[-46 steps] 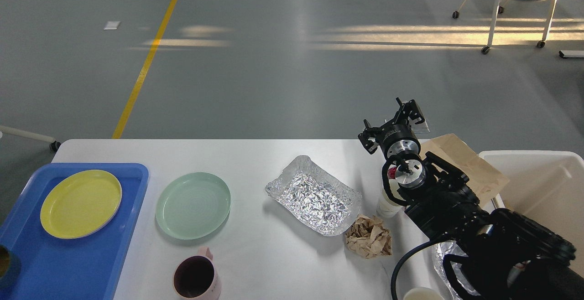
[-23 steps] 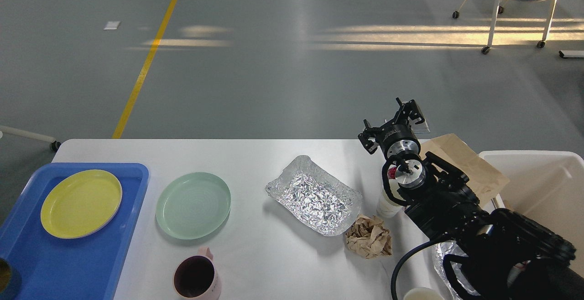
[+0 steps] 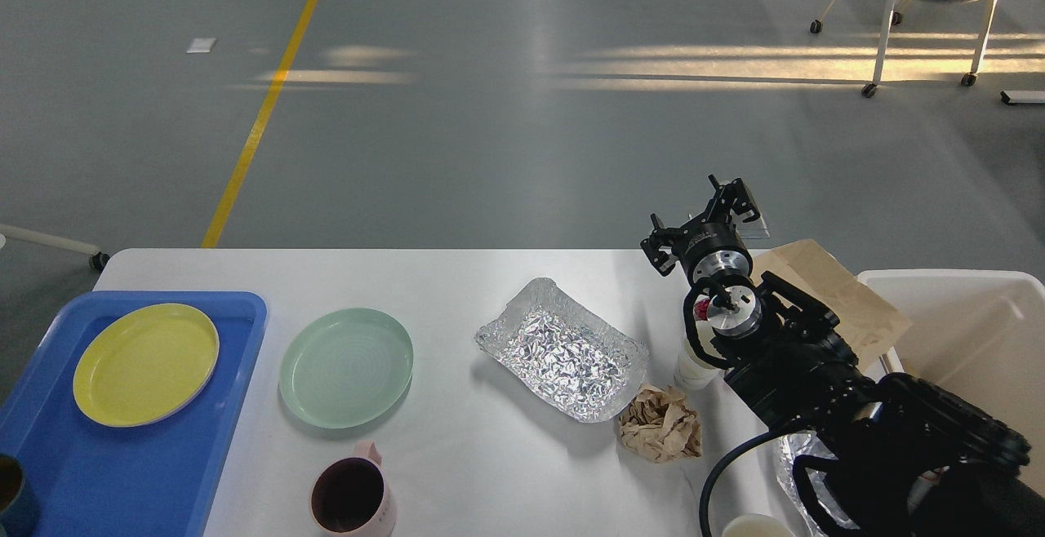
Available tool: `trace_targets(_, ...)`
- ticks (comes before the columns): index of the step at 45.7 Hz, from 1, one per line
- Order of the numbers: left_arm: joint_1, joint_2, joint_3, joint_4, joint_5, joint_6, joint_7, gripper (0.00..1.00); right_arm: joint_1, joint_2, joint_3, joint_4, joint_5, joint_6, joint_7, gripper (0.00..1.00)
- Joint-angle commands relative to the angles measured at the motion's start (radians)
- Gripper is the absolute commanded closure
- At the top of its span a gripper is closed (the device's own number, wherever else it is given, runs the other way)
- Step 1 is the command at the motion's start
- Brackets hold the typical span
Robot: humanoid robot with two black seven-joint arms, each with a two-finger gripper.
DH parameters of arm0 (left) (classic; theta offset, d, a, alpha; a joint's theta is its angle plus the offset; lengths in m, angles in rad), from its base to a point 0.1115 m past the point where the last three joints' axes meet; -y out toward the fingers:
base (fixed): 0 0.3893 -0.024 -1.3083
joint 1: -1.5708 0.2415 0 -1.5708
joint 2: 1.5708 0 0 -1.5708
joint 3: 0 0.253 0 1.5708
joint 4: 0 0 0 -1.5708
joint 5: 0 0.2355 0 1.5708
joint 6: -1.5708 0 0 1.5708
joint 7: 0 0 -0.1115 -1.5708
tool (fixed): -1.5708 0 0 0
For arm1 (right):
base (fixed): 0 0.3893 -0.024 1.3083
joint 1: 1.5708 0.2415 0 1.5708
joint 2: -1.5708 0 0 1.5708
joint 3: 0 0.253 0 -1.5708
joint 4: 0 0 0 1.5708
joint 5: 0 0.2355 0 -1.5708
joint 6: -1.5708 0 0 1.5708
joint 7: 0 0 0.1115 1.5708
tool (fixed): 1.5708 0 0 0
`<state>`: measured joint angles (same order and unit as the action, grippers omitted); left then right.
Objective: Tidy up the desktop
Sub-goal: 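Return the empty left gripper above the table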
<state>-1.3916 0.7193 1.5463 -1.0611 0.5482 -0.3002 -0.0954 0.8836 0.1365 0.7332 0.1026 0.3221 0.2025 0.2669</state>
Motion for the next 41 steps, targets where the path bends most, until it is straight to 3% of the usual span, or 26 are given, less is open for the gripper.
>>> trace_targets(1, -0.003, 0.003, 0.000, 0.000, -0.001, -0.007, -0.004, 0.55, 0.000, 0.000, 0.000, 0.000, 0.000, 0.000, 0.000, 0.00)
trace_targets(7, -0.015, 0.023, -0.011, 0.000, -0.004, -0.053, -0.009, 0.45, 0.000, 0.000, 0.000, 0.000, 0.000, 0.000, 0.000, 0.00)
trace_targets(17, -0.102, 0.075, -0.025, 0.000, -0.005, -0.215, -0.010, 0.33, 0.000, 0.000, 0.000, 0.000, 0.000, 0.000, 0.000, 0.00)
trace_targets(30, -0.262, 0.104, -0.023, -0.011, -0.014, -0.352, -0.015, 0.27, 0.000, 0.000, 0.000, -0.001, 0.000, 0.000, 0.000, 0.00)
trace_targets(41, -0.443, 0.086, -0.009, -0.014, -0.128, -0.496, -0.086, 0.22, 0.000, 0.000, 0.000, 0.000, 0.000, 0.000, 0.000, 0.00)
